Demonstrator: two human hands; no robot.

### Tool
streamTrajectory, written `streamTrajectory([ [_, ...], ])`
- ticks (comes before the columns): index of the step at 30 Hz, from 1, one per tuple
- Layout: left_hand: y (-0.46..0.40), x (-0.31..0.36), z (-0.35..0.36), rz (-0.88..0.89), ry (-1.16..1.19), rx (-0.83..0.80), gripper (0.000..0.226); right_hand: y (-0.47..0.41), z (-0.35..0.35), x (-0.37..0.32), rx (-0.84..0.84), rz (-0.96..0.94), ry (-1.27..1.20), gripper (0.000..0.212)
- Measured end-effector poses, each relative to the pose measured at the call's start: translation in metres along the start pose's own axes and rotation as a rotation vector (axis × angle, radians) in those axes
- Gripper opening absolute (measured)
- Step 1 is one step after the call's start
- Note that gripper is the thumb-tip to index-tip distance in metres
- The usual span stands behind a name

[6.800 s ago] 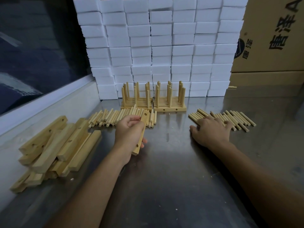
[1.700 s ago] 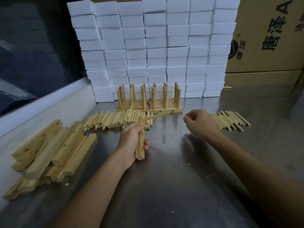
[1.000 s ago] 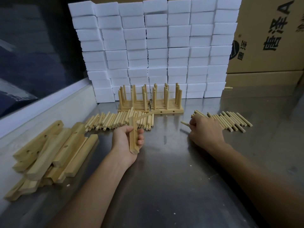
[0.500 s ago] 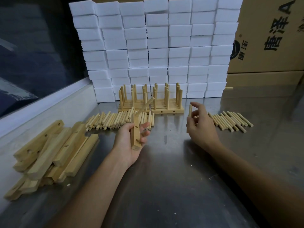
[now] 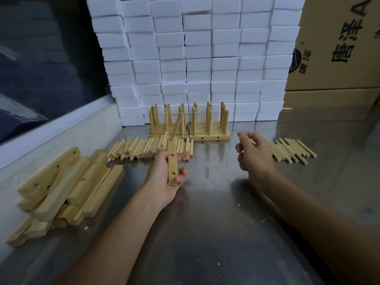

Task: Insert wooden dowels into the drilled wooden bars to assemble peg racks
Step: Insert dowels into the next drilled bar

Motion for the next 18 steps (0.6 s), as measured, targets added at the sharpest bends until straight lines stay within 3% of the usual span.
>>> streamTrajectory([
  [5, -0.0009, 0.0002, 0.0002, 0.035, -0.114, 0.047, 0.034, 0.0036, -0.0004, 0.0041, 0.004, 0.112, -0.050, 0.026],
  [9, -0.0019, 0.0000, -0.0022, 0.036, -0.120, 0.061, 0.031, 0.0052, 0.0033, 0.0018, -0.033, 0.124, -0.073, 0.021],
  [18, 0.0014, 0.0002, 0.0044, 0.054, -0.038, -0.008, 0.030, 0.0067, 0.0084, -0.0007, -0.032, 0.022, 0.129, 0.016],
])
Point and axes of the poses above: each hand's wrist, its own y-axis away from the middle knuckle, its own z-axis out of the palm, x = y × z, the point moved 8 cm from there along -y, towards the middle knuckle, and after that the axes turned 9 degrees about -z, right-handed, at the moved point
